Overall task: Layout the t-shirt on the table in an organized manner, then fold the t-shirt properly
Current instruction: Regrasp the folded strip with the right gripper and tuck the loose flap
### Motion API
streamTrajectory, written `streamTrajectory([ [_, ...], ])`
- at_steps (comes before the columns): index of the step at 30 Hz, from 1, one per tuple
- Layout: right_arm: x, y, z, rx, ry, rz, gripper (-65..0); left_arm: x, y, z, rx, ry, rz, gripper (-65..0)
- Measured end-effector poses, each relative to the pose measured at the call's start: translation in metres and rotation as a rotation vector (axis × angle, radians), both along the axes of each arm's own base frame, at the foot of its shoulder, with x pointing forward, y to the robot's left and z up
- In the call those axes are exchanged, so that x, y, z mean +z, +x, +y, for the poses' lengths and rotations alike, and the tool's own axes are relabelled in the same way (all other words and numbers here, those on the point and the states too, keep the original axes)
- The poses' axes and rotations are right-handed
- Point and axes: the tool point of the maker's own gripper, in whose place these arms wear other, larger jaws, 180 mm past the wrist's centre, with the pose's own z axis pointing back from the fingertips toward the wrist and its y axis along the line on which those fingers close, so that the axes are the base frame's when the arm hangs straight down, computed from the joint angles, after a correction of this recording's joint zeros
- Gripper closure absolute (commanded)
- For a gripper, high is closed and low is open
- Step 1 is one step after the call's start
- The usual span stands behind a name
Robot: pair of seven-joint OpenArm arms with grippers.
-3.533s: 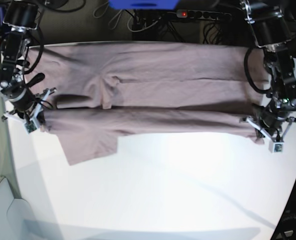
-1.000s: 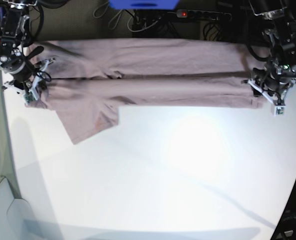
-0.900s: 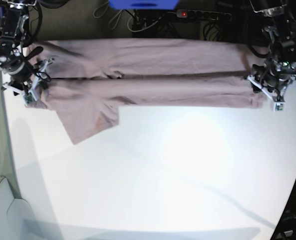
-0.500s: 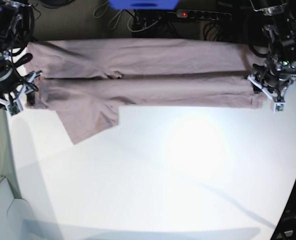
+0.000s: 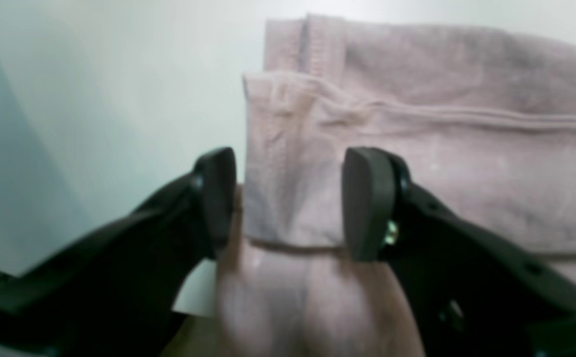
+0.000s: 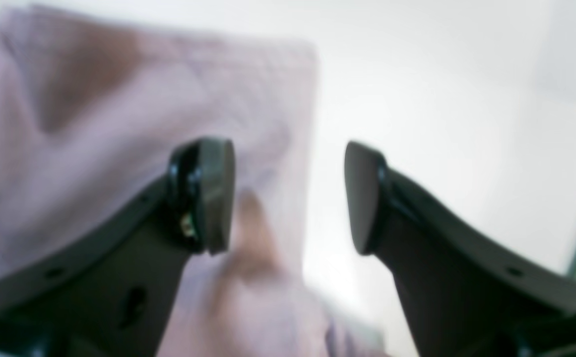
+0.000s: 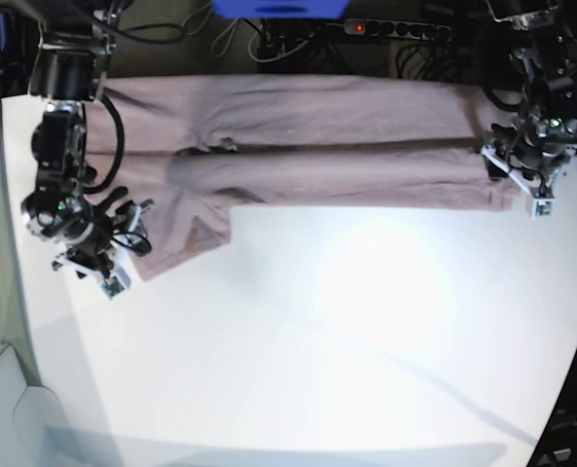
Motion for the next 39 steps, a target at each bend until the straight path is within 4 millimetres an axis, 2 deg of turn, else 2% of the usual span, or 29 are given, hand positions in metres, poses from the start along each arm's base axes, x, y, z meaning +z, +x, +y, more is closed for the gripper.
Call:
streamTrajectory([
  [5,-0.024,0.004,-0.007,-0.034,0.034,0.082,-35.1,-0.003,-0.007,0.002,0.005,0.005,0.015,-33.9],
  [8,-0.027,0.008,-0.007,-0.043,0.058,0.086,-33.1,-0.004,-0.008,0.002,0.006,0.004,0.020,-33.9],
  [10,-0.029,0.009,-0.005,-0.042,0.072,0.086,-26.7,-0.003,-0.006,0.002,0.004,0.004,0.015,-33.9],
  [14,-0.032,0.006,0.000,-0.040,0.096,0.083,0.0,-0.003,-0.007,0.002,0.004,0.004,0.016,-33.9],
  [17,-0.032,0.004,-0.001,-0.041,0.095,0.078,0.0,-0.003,-0.006,0.002,0.004,0.004,0.014,-33.9],
  [20,-0.025,-0.010,-0.015,-0.065,0.031,0.076,0.0,-0.004,-0.007,0.001,0.003,0.002,0.017,-33.9],
  [24,0.011,-0.023,-0.029,-0.070,-0.062,-0.010,0.0,-0.004,-0.006,-0.001,0.002,-0.002,0.011,-33.9],
  [27,0.045,-0.026,-0.017,-0.043,-0.091,-0.092,0.0,-0.005,-0.007,-0.002,0.007,-0.010,0.014,-33.9],
  [28,0.051,-0.032,-0.016,-0.038,-0.110,-0.100,0.0,-0.005,-0.006,-0.003,0.006,-0.011,0.012,-33.9],
  [32,0.042,-0.082,-0.023,-0.047,-0.209,-0.001,0.0,-0.004,-0.007,-0.001,0.007,-0.003,0.012,-33.9],
  [35,0.050,-0.096,-0.015,-0.057,-0.178,-0.040,0.0,-0.005,-0.006,-0.003,0.005,-0.011,0.011,-33.9],
  [39,0.040,-0.120,-0.032,-0.124,-0.176,0.007,0.0,-0.004,-0.006,-0.003,0.005,-0.009,0.009,-33.9],
])
